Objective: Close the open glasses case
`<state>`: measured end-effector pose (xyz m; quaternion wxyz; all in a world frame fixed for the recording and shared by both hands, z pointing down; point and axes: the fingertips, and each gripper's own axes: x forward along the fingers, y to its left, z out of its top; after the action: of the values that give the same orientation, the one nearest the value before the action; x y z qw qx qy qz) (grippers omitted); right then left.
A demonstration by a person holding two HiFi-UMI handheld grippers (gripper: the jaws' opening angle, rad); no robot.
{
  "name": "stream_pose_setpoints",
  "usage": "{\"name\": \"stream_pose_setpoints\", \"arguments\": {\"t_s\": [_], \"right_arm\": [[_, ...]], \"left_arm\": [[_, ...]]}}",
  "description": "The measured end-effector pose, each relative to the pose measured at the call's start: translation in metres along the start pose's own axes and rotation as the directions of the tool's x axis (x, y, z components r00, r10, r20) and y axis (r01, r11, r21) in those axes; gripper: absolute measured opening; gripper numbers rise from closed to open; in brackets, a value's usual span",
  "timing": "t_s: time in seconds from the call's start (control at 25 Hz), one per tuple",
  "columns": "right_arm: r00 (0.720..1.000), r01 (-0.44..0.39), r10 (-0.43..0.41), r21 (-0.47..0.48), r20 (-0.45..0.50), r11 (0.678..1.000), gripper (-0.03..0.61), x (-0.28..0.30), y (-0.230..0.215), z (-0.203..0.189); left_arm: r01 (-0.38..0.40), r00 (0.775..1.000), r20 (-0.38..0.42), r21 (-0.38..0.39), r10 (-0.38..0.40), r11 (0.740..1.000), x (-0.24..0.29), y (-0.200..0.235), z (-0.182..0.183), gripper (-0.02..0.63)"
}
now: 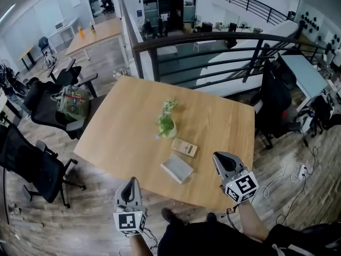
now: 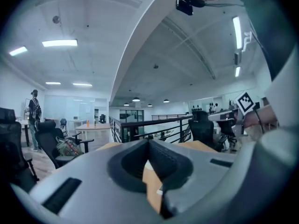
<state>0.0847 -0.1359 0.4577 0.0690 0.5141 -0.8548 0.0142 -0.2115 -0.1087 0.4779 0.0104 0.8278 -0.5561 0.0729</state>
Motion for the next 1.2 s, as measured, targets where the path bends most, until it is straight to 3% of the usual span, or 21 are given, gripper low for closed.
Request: {"name": "stream_pose_setpoints", "arguments": {"t_s": [0.16, 0.44, 0.56, 0.8, 1.2], "right_arm": [[1.0, 0.019, -0.019, 0.009, -0.002, 1.0, 0.015, 0.023, 0.018, 0.012], [0.999, -0.025, 0.025, -0.016, -0.028, 1.0, 0.015, 0.051, 0.045, 0.014], [0.999, -0.049, 0.049, -0.009, -0.022, 0.999, 0.015, 0.06, 0.041, 0.015], [0.995, -0.087, 0.088, -0.019, 0.037, 0.996, 0.015, 0.069, 0.013, 0.034], [0.991, -0.117, 0.114, 0.038, 0.071, 0.992, 0.017, 0.073, -0.017, 0.022]], "left_arm": [[0.005, 1.0, 0.02, -0.01, -0.005, 1.0, 0.003, 0.03, 0.006, 0.0], [-0.023, 0.999, 0.029, -0.042, 0.024, 0.999, 0.007, 0.06, 0.005, 0.0], [-0.053, 0.998, 0.017, -0.069, 0.055, 0.996, 0.012, 0.06, 0.004, 0.0], [-0.118, 0.993, 0.017, -0.026, 0.118, 0.993, 0.028, 0.048, 0.023, 0.0], [-0.162, 0.986, 0.028, -0.006, 0.162, 0.987, 0.04, 0.033, 0.036, 0.0]]}}
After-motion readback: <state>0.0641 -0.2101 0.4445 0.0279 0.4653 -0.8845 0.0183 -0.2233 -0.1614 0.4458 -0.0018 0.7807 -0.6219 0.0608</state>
